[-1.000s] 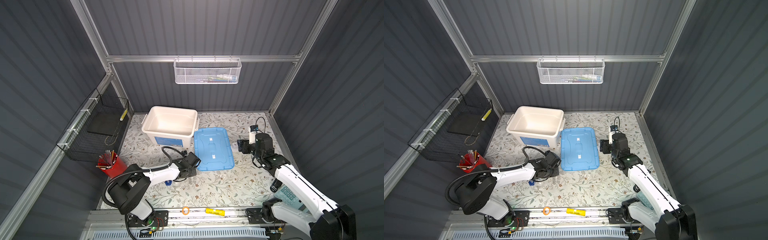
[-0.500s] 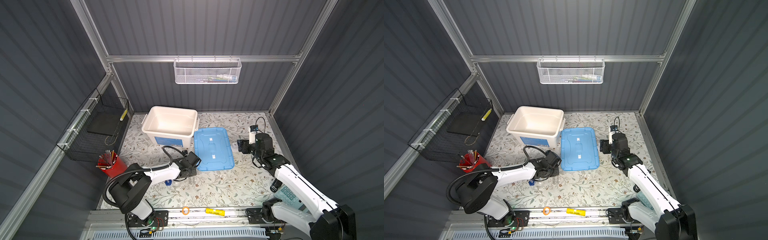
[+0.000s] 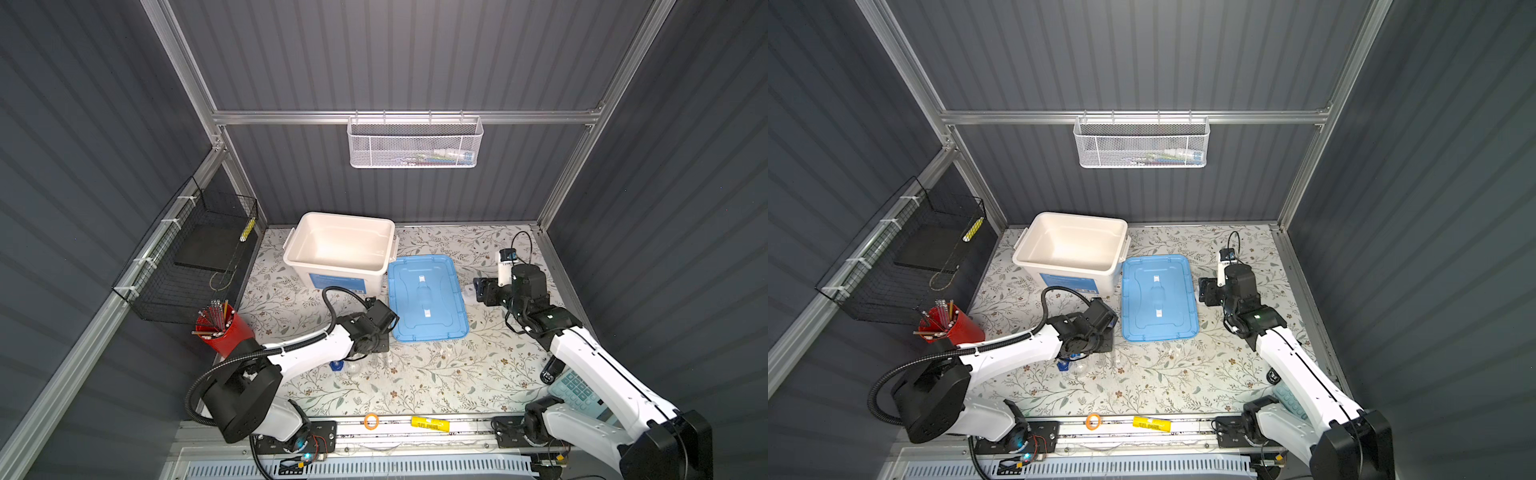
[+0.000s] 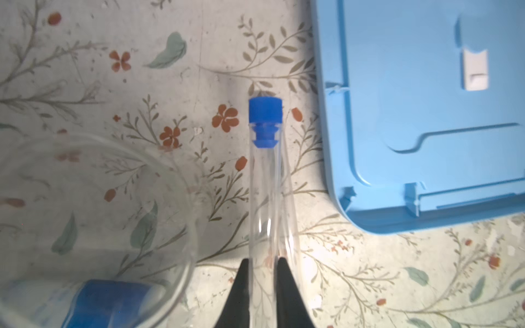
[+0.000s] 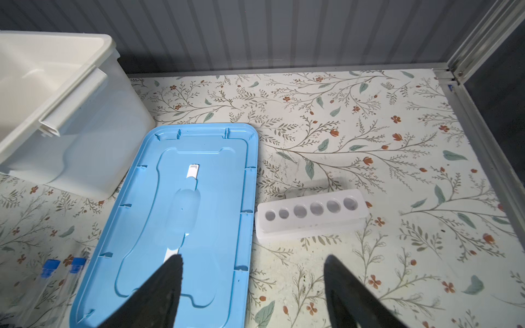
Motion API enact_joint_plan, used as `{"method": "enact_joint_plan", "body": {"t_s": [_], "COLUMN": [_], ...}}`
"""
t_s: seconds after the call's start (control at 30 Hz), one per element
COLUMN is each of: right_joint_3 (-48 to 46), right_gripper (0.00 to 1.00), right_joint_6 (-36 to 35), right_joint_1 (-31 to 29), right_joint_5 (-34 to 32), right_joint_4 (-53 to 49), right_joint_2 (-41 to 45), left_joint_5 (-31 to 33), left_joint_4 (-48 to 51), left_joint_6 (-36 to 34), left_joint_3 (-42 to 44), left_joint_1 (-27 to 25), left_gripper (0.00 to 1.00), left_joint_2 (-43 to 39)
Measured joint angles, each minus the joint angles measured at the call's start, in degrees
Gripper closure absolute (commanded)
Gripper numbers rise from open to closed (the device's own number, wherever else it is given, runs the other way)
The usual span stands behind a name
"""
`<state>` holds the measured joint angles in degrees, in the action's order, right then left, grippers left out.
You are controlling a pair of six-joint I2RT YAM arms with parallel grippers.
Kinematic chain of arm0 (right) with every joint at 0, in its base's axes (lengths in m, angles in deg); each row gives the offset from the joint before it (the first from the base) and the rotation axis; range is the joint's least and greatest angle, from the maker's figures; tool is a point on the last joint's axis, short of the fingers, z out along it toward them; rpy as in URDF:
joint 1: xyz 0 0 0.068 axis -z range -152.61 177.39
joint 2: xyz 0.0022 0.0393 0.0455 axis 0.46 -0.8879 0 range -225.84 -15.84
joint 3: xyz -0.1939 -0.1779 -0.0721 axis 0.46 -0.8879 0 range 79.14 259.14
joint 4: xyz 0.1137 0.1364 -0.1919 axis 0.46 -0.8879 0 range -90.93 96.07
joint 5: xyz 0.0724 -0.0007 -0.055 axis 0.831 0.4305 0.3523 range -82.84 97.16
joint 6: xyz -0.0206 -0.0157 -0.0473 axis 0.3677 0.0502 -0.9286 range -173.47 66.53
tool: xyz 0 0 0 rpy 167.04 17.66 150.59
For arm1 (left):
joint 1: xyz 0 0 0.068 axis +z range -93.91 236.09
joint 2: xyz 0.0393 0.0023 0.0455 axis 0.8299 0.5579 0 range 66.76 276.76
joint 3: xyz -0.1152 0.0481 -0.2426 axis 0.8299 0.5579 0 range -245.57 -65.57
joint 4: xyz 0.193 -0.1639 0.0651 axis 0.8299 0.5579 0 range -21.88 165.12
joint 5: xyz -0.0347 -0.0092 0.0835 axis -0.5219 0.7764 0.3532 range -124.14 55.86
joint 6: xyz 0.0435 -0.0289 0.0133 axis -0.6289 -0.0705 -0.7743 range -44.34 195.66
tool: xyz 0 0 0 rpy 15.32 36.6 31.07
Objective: Organize the chemistry lab equipment
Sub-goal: 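Lift the test tube upright with the left gripper while the right gripper approaches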
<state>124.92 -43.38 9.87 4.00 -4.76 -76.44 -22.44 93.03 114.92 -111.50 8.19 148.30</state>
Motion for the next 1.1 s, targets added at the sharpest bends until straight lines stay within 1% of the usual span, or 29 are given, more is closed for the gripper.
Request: {"method": "enact_joint_plan", "body": {"t_s": [0.17,0.27,0.33,0.5,0.63,0.83,1.1], "right_joint_3": [3.6,5.7,7.2,8.8,8.6,6.9,6.3], "right_gripper": [0.21,0.22,0.23,0.25,0.25,0.28,0.33], "right_joint_6": [0.0,0.0,0.3,2.8,5.5,9.0,12.9], "right_joint_1": [0.0,0.1,0.2,0.2,0.2,-0.5,-3.5], "right_joint_5": [4.1,8.9,14.2,28.7,36.3,39.5,40.5], "right_joint_4": [-2.3,-4.4,-6.1,-8.1,-8.0,-7.0,-3.8], "right_joint_2": [-0.5,-1.5,-2.5,-3.2,-2.0,-0.3,-3.8], "left_joint_5": [-2.5,-6.0,-8.7,-14.8,-17.8,-20.7,-23.4], "left_joint_4": [-1.3,-4.0,-5.5,-7.0,-7.2,-8.8,-10.7], "left_joint_6": [-5.1,-8.7,-11.1,-16.5,-20.3,-24.8,-28.0], "left_joint_3": [0.7,2.0,2.2,1.5,-0.5,-5.0,-7.0], "left_joint_1": [0.0,0.0,0.0,0.0,0.0,0.0,0.0], "left_gripper": [0.92,0.91,0.91,0.93,0.94,0.97,0.98], "left_joint_2": [-7.1,-12.7,-15.0,-14.9,-14.3,-12.0,-8.2]}}
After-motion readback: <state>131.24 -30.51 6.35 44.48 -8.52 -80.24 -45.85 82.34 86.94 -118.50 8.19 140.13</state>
